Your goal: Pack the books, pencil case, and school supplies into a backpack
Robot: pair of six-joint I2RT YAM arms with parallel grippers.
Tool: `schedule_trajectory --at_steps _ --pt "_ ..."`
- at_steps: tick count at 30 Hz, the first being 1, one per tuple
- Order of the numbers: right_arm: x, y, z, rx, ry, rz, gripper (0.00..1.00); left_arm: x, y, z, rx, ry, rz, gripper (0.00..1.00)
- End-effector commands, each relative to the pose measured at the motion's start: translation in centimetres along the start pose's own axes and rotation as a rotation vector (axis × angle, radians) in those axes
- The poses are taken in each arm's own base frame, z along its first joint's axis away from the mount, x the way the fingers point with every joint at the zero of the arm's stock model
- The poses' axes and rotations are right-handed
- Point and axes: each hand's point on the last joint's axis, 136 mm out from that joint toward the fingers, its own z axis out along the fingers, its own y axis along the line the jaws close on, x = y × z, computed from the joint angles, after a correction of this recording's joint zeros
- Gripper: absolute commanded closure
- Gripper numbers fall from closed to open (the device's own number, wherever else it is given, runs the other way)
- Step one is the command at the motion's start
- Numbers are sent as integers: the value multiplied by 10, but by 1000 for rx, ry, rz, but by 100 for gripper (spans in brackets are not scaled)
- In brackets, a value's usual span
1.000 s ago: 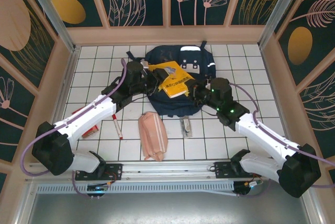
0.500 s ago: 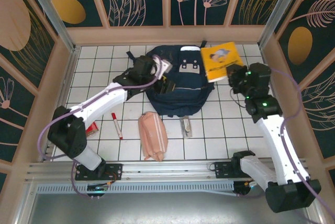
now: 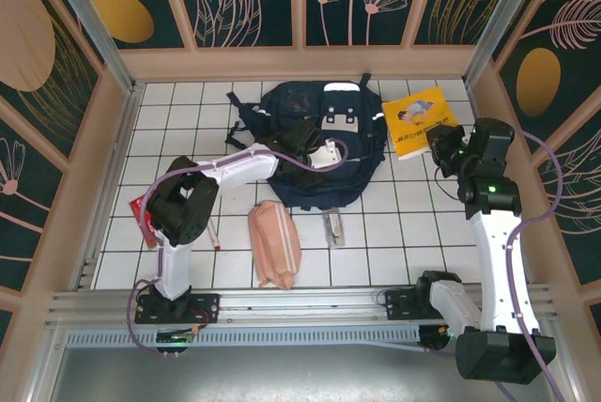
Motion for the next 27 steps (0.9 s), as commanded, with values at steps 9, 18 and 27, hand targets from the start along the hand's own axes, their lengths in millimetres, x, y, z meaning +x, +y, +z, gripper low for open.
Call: schedule_trajectory --at_steps 9,18,27 --pt "16 -2 11 -23 110 -86 100 -57 67 -41 -291 -174 -142 100" --pt "65 -32 -11 8 310 -240 100 -114 147 -151 -602 -361 -414 100" --pt "138 -10 -22 -269 655 -213 100 -165 182 -220 -595 -472 -687 100"
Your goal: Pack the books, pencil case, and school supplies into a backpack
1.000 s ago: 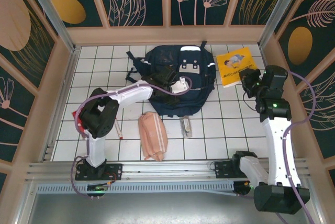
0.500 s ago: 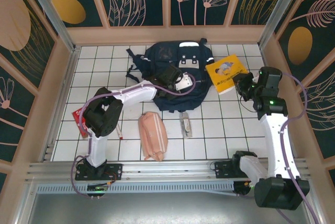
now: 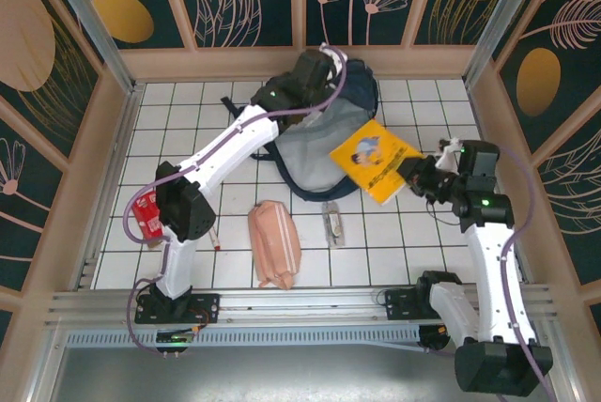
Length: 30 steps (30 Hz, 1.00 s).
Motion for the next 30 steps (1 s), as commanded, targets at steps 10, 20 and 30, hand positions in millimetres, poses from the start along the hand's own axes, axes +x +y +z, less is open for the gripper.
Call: schedule_trajectory --at_steps 10,20,30 --pt "-18 62 77 -260 11 -20 100 -60 13 -60 64 -134 -193 100" --pt "-84 -4 133 -55 -358 147 100 -53 -7 -64 167 -122 -247 100" --pt "-87 21 214 -219 -428 266 100 -54 -26 -66 273 -143 -280 100"
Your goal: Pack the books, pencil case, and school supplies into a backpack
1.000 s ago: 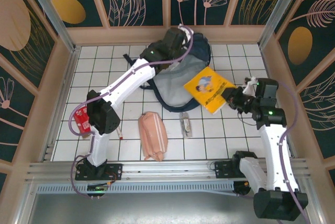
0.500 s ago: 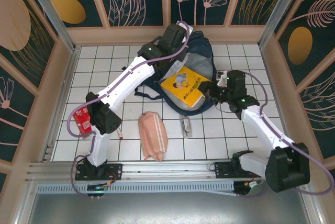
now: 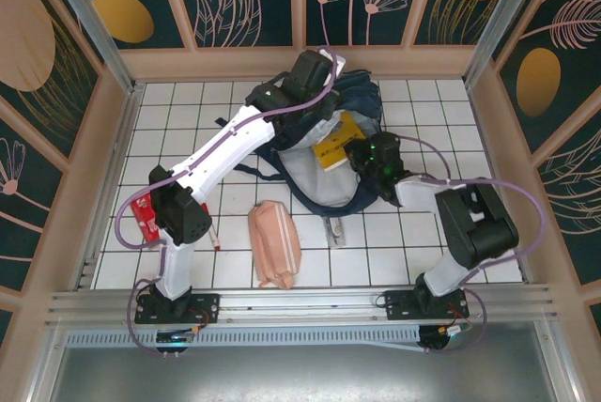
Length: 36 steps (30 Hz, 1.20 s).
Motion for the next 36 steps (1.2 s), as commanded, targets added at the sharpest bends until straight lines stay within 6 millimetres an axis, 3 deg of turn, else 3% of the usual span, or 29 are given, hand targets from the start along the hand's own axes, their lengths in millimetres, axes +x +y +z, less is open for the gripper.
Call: schedule_trajectory --at_steps 1,4,8,10,11,14,17,19,24,26,36 --pt "-13 73 14 -242 -114 56 100 -71 -10 -51 93 -251 -79 100" --pt "3 72 40 -247 -92 54 100 -68 -13 -52 111 -251 -70 100" --pt "15 54 68 -240 -101 124 100 -67 -13 -57 114 -258 -67 100" --pt "18 53 76 -273 -95 173 100 -67 -13 -61 117 -269 -61 100" --pt "30 57 79 -293 -78 177 100 -66 -12 -62 118 -273 -58 100" --pt "42 52 83 -258 -84 194 98 -65 -10 -67 109 -287 -52 100" --pt "45 48 85 -247 -71 207 77 -62 -6 -69 88 -294 -42 100" --pt "44 39 85 -216 -58 234 69 -59 -3 -69 71 -296 -36 100" --pt "42 18 64 -33 -42 240 39 -47 15 -63 -35 -295 -4 100" --pt "45 16 51 53 -34 223 32 -42 23 -61 -83 -292 8 100" --pt "42 -2 -15 246 -15 156 24 -35 29 -41 -142 -262 45 100"
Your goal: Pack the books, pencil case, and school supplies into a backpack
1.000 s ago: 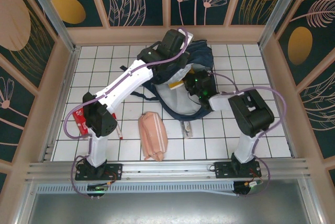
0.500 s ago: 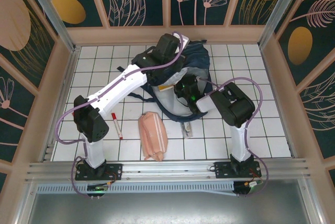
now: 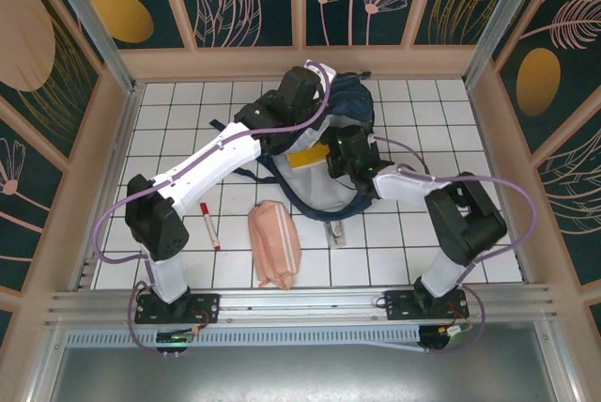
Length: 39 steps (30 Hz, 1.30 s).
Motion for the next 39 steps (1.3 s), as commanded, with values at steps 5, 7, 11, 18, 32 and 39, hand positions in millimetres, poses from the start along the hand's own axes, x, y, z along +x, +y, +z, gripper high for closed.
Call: schedule_trajectory --at_steps 5,7,11,18,32,39 --pt "-22 -26 -72 113 -53 -165 25 -34 -1 -3 14 -130 -23 100" --pt "-42 -22 -97 113 -103 -235 25 -25 -8 1 47 -111 -10 100" --pt "-74 -21 -142 199 -177 -444 25 0 -21 12 106 -52 2 100" --pt "-87 -51 -181 371 -122 -699 25 30 -47 20 242 20 -2 100" --pt "-48 -32 -179 272 144 -959 29 46 -41 -44 319 115 -125 64" --pt "-1 -32 -165 214 325 -1031 31 81 7 -82 188 190 -318 37"
